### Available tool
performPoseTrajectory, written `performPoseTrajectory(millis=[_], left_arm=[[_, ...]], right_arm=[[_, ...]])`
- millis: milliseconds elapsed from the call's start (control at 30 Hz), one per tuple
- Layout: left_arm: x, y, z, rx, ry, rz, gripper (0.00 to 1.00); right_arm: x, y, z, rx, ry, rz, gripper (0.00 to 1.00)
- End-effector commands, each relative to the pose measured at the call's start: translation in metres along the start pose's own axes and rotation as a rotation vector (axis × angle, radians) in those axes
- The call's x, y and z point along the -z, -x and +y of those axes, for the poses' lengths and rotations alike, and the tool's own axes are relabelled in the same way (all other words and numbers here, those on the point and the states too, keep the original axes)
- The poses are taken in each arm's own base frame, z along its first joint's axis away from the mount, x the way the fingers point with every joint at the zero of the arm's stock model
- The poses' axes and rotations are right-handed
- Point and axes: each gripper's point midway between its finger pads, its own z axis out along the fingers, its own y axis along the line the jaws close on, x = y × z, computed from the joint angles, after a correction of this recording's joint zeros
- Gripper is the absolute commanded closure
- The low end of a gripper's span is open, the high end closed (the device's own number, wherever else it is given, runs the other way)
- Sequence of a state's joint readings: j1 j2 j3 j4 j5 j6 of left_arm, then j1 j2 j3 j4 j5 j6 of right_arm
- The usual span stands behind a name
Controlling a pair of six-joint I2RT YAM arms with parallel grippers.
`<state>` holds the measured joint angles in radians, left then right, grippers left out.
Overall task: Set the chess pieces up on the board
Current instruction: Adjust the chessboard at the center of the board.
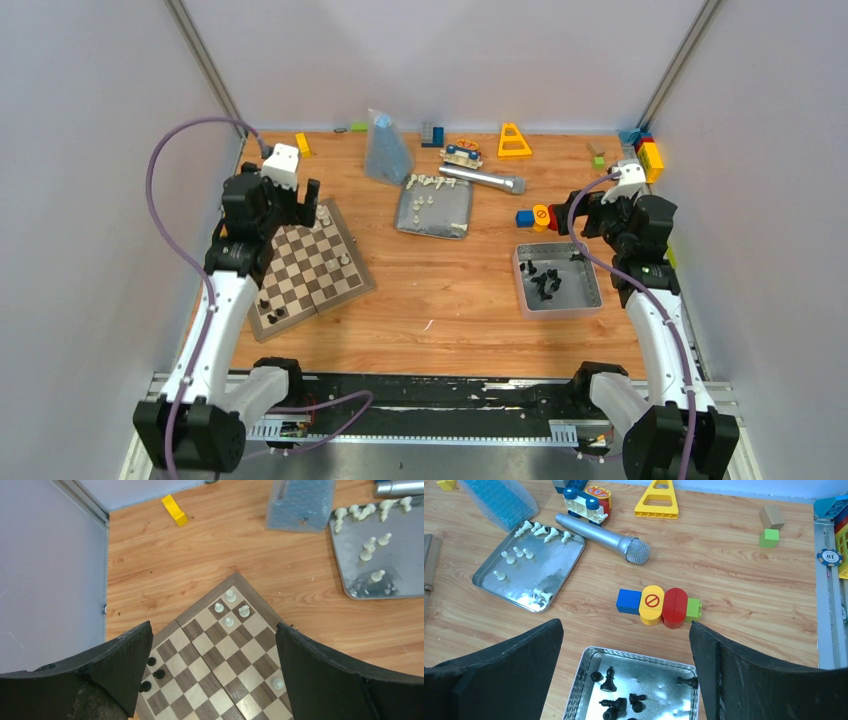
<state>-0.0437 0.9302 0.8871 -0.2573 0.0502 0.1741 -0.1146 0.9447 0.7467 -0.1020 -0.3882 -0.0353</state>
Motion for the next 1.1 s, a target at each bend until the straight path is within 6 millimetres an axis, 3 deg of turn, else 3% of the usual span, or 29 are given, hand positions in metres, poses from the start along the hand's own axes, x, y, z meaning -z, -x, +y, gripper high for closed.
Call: performPoseTrajectory(millis=[0, 100, 267, 467, 567, 833, 1067], left_arm=[[-0.028, -0.01, 0.009, -0.057, -0.02, 0.171, 0.0], [-0.06, -0.028, 0.01, -0.033, -0.068, 0.307, 0.01], [-0.103, -0.06, 0.046, 0.108, -0.06, 0.467, 0.01], [-0.14, -0.101, 0.082, 0.242, -0.056, 0.601, 0.06], [-0.149, -0.121, 0.092, 0.282, -0.047, 0.656, 0.07], [-0.156, -0.172, 0.091, 0.352, -0.04, 0.76, 0.12], [-0.153, -0.195, 0.09, 0.411, -0.051, 0.784, 0.1]], right_arm=[[-0.002, 0.012, 0.003, 0.021, 0.027, -0.042, 0.0], [-0.002, 0.01, 0.006, 0.02, 0.044, -0.035, 0.0], [-0.004, 0.007, 0.008, 0.021, 0.064, -0.017, 0.0], [-0.008, 0.001, 0.009, 0.013, 0.083, 0.01, 0.0], [-0.009, 0.0, 0.009, 0.017, 0.085, 0.017, 0.0], [-0.011, -0.005, 0.01, 0.016, 0.097, 0.032, 0.0], [-0.011, -0.008, 0.013, 0.014, 0.119, 0.045, 0.0]])
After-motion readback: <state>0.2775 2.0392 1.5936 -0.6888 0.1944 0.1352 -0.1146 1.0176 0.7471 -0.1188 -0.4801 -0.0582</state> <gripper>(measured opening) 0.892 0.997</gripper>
